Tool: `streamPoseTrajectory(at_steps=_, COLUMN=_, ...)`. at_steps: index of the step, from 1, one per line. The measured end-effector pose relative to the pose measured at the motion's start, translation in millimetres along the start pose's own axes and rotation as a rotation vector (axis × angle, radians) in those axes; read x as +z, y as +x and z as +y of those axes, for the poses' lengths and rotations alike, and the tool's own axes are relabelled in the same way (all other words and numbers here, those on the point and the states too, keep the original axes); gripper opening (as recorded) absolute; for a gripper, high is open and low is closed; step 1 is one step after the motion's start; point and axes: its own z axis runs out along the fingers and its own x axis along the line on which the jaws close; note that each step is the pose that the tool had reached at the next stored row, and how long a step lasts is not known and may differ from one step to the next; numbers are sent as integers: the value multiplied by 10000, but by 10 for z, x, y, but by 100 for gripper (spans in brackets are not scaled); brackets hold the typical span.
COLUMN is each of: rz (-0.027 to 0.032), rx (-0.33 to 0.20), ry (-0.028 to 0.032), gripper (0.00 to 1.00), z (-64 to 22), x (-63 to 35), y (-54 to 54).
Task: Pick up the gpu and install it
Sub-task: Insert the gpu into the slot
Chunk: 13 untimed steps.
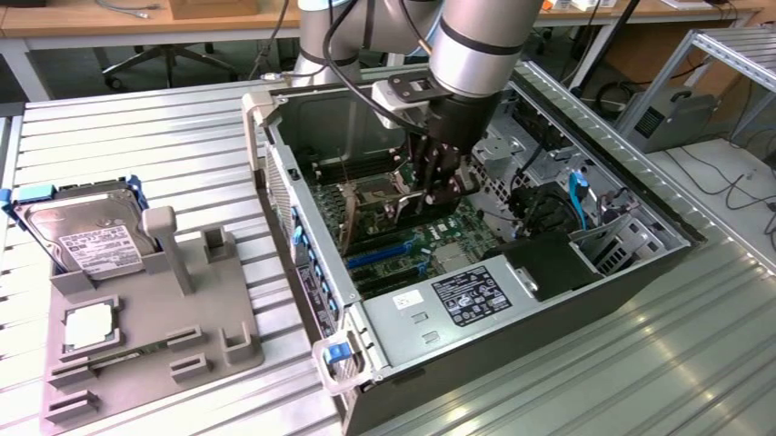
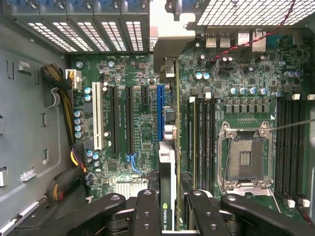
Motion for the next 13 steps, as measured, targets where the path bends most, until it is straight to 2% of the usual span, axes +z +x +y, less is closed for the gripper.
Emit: streamPoseTrajectory(at_steps=13, rz=1, rx=-1, ry=0, gripper=27, z=37, x=72, y=2)
